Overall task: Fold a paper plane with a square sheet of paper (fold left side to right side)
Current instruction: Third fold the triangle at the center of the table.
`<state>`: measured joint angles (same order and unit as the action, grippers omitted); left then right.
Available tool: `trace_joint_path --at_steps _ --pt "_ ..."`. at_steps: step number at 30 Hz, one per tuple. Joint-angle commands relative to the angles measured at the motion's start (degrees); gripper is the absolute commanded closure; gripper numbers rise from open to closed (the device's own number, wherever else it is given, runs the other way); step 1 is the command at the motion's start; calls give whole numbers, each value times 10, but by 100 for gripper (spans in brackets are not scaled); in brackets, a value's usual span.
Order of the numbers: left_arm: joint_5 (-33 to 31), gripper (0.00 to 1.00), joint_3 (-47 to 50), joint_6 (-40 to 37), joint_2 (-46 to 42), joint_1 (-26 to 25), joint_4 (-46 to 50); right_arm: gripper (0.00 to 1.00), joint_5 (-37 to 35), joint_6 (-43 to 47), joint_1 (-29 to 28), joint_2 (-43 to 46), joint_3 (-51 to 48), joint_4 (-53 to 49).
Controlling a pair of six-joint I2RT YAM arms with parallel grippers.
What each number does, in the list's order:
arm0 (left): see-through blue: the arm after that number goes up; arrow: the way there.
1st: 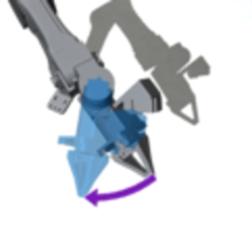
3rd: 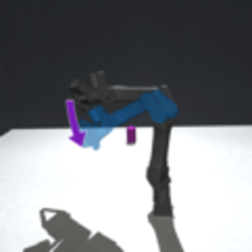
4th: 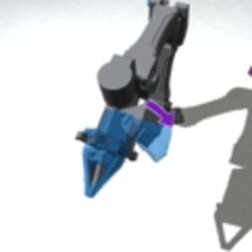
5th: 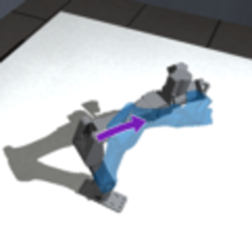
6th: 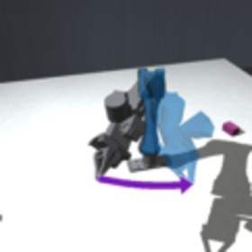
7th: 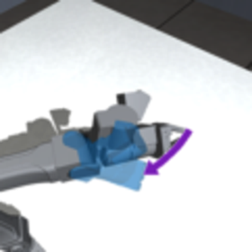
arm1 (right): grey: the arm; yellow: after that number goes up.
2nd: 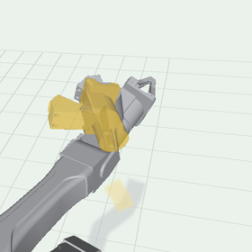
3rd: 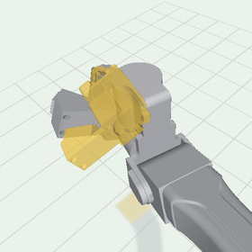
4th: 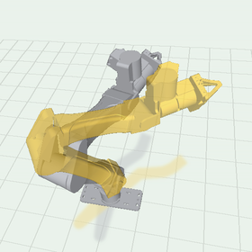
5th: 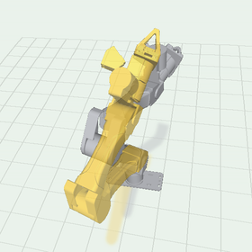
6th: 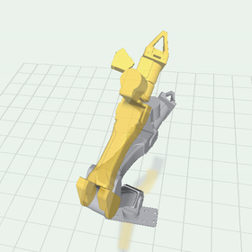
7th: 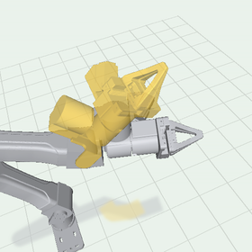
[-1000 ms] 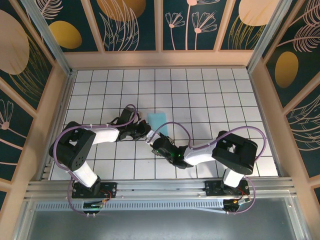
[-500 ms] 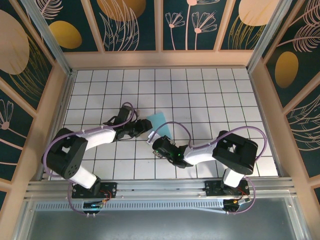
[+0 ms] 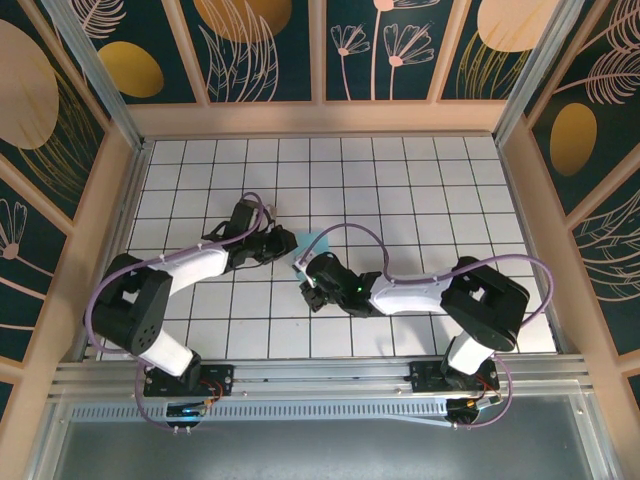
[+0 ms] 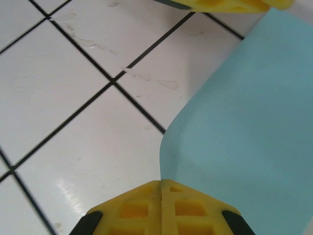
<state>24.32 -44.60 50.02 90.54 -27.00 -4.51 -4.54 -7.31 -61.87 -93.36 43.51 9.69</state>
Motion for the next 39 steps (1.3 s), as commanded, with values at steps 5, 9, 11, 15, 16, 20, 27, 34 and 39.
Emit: trace_joint_path --at_steps 5,9,11,15,16,20,27,34,39 --pt "15 94 -31 -28 61 -13 1 100 112 -66 16 16 15 -24" --pt "6 96 -32 -33 90 -20 -4 100 133 -73 22 15 14 -18" --pt "0 97 -32 -35 102 -22 -6 100 143 -76 24 15 11 -13" --pt "-9 99 -32 -37 123 -26 -7 100 168 -86 35 10 7 -10" --pt "-11 99 -33 -38 129 -27 -8 100 172 -87 38 10 5 -10" --pt "-23 100 -32 -43 143 -31 -3 100 199 -95 49 11 -1 -7" --pt "-45 100 -36 -58 154 -37 19 100 220 -110 75 8 -4 -16" --pt "-53 100 -38 -64 152 -40 28 100 223 -111 97 -2 3 -38" --pt "-54 100 -37 -65 151 -41 29 100 213 -112 111 -13 7 -40"
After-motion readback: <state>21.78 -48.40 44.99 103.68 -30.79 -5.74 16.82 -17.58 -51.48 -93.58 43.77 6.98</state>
